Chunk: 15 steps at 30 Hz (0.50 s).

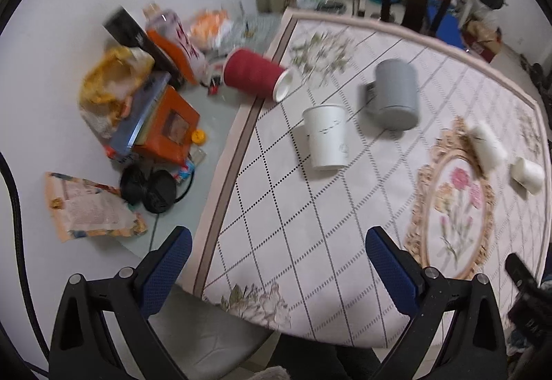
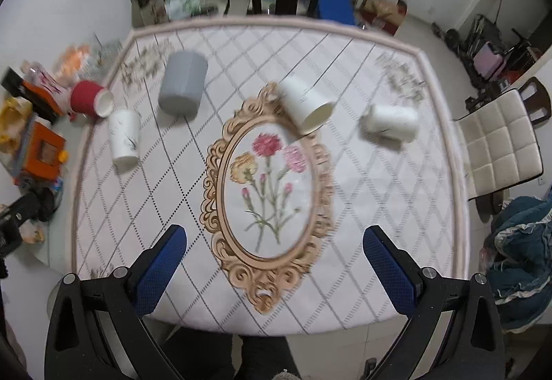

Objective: Flip cup upright
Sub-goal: 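Reach the left tool to the upside-down white bird-print paper cup and grasp it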

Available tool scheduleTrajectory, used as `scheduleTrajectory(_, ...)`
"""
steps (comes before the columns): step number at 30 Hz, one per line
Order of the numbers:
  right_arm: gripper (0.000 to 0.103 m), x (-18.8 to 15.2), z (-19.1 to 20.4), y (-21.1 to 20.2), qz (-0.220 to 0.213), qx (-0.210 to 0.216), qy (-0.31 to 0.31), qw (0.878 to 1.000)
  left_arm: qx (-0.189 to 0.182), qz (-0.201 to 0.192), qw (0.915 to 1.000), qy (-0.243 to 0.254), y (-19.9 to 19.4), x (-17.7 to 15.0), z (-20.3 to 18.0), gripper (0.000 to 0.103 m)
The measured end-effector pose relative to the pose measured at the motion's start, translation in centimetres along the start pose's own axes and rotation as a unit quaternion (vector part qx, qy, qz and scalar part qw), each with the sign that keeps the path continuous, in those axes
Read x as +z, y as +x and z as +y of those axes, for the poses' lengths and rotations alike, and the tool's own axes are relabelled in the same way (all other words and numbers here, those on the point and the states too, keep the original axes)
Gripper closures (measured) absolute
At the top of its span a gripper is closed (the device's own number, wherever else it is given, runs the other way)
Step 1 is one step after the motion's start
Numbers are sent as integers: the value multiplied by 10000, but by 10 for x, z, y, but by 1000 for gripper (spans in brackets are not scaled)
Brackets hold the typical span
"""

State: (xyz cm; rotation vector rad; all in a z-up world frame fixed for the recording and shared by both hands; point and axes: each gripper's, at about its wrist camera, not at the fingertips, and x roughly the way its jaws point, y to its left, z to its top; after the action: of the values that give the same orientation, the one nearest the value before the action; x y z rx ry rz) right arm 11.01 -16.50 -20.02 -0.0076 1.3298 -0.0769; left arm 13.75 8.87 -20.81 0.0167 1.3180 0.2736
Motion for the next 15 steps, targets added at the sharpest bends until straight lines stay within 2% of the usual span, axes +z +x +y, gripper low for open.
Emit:
scheduleTrajectory(7, 0, 37, 52, 93, 634, -132, -191, 9977, -201, 550, 9981, 170, 67, 44, -6, 1)
scheduleTrajectory(15, 0, 66, 80, 156, 1147, -310, -153, 9928, -488, 959, 9935, 376, 130, 83, -17, 3)
